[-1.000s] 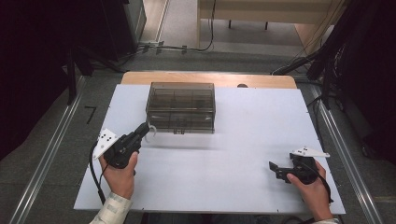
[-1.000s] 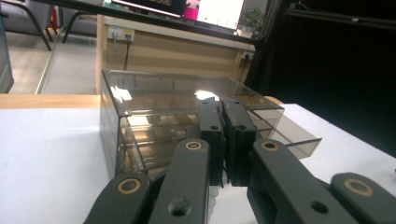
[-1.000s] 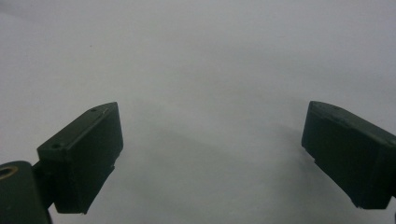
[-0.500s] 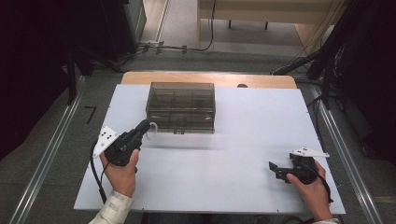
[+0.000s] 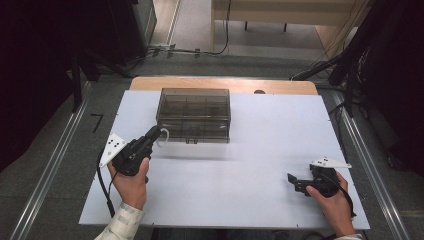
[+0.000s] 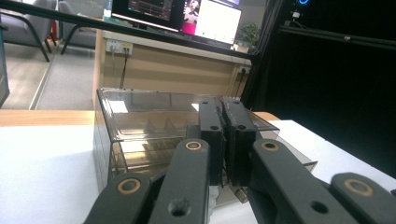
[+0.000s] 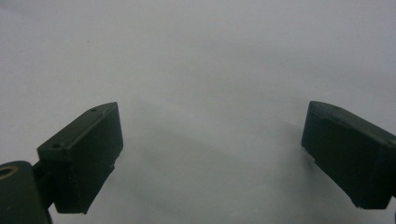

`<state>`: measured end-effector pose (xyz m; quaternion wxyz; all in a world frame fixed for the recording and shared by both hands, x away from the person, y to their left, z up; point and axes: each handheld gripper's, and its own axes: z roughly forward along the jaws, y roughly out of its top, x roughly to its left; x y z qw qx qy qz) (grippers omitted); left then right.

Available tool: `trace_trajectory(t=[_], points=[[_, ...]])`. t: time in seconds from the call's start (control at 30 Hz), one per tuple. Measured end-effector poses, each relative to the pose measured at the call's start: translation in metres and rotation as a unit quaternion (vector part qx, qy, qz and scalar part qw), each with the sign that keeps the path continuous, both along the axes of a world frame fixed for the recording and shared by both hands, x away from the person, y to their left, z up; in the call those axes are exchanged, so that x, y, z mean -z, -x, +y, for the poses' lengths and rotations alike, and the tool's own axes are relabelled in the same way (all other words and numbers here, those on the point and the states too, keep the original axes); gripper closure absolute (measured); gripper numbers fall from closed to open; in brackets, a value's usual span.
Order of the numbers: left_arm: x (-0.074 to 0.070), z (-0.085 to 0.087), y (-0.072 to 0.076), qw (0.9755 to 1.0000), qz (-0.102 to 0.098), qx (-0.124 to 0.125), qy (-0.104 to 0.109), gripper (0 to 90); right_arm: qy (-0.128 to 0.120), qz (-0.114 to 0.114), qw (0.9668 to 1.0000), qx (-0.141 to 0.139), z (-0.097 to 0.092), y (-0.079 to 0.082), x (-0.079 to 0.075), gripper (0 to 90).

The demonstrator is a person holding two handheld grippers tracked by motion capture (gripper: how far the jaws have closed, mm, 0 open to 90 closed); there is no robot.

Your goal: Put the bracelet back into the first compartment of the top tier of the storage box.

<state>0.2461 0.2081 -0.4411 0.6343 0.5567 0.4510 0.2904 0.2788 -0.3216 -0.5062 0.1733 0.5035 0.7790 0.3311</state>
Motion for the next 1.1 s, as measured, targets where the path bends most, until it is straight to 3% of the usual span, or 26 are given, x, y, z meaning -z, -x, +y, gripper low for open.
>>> trace_trajectory(t=[0.83,1.1], points=[[-0.004,-0.002,-0.011,0.9999,-0.01,-0.004,0.009,88.8,0.001,0.0,1.0,-0.001,0.0,-0.001,0.0,3.8],[-0.002,0.0,-0.017,0.9995,-0.023,-0.01,0.017,88.8,0.002,0.001,1.0,-0.003,0.001,-0.001,0.001,3.8]])
